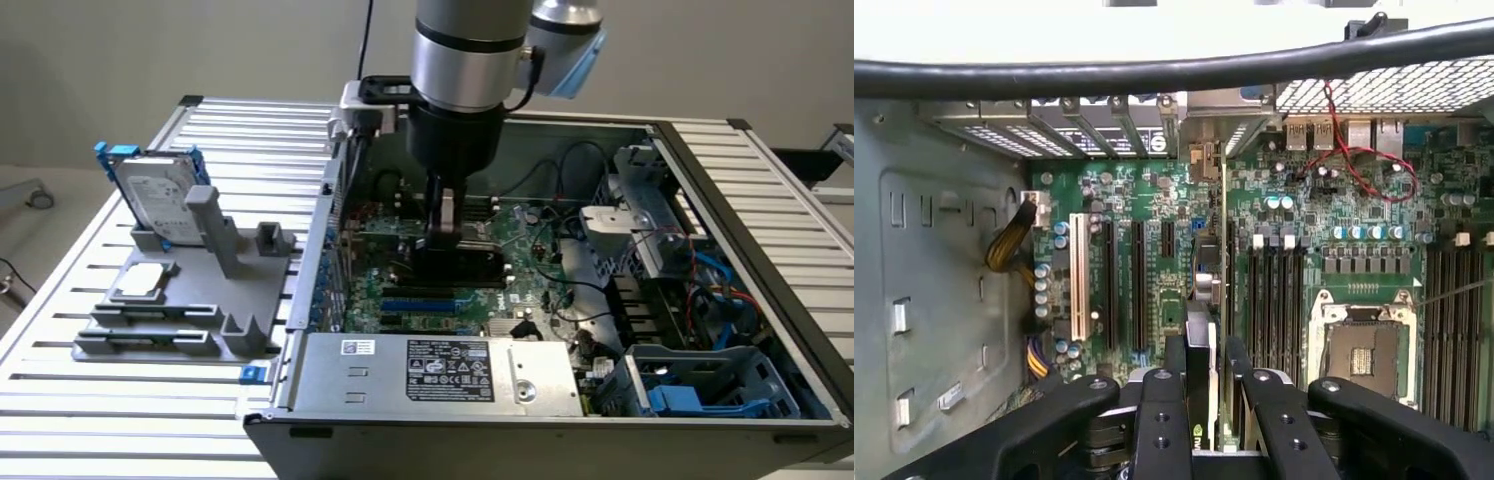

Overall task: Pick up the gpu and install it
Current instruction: 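Insert the gpu into the slot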

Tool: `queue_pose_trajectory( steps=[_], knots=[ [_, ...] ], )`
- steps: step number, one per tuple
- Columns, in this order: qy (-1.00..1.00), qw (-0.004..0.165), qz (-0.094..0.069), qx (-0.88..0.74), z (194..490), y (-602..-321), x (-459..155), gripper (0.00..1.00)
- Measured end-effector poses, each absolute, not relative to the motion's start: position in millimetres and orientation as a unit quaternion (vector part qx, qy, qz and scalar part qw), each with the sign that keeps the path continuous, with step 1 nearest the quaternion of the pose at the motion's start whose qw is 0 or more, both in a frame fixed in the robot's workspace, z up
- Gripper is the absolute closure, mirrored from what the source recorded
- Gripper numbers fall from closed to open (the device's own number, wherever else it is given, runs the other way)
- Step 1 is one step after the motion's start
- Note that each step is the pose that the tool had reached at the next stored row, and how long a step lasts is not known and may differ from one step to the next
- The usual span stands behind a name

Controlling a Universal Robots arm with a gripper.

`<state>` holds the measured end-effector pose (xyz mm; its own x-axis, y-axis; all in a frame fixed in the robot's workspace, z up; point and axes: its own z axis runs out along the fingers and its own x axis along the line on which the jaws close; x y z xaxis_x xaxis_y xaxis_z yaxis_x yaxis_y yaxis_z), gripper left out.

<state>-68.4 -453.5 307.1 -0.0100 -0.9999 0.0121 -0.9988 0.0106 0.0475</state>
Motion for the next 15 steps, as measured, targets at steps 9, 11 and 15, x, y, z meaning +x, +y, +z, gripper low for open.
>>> queue_pose_trajectory(
  steps=[9, 11, 15],
  knots=[
    [-0.707, 0.019, -0.01, 0.707, 292, -455, -73, 0.74],
    [-0.706, 0.019, -0.01, 0.707, 289, -456, -74, 0.74],
    [-0.706, 0.019, -0.01, 0.708, 288, -456, -74, 0.74]
  ],
)
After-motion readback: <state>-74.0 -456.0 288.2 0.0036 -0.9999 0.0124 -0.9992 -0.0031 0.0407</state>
